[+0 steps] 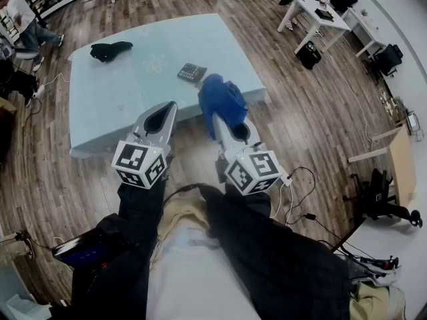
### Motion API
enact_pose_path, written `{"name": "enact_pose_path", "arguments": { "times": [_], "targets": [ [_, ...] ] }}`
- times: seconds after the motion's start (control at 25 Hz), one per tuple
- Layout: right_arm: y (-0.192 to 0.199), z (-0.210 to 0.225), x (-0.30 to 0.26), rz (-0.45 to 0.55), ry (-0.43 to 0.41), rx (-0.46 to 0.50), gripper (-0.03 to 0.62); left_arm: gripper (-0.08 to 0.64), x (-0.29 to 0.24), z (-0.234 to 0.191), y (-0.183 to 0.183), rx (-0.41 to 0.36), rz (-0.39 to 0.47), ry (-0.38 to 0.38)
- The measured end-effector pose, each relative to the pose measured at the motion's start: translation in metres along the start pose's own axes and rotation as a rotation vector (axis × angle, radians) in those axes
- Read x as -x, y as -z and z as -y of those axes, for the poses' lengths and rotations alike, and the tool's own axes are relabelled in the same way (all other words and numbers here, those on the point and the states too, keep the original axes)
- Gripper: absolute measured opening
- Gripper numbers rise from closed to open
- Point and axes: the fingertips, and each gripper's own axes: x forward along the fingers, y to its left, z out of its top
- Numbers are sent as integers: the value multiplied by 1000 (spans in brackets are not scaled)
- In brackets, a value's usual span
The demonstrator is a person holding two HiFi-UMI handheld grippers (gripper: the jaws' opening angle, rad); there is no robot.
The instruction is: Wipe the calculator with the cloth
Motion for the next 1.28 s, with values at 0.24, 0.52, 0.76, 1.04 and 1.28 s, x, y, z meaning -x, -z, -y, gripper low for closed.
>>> {"name": "enact_pose_path", "arguments": {
  "times": [0.24,0.52,0.76,1.04,1.28],
  "targets": [
    [1,0,-2,-9,0,3,91,-5,-2,-2,2,3,-12,-9],
    [8,0,-5,-34,-9,-1,91,-5,-2,-3,8,10,-28,-13],
    [12,-8,-8,-45,-53,-4,94,-5,0,-7,10,14,-28,-32],
    [15,-6,3,-60,-81,-7,95,-5,-1,8,13,14,-37,-32],
    [19,14,20,-64,-90,-11,97,-5,-14,32,26,11,-54,-22]
  ]
}}
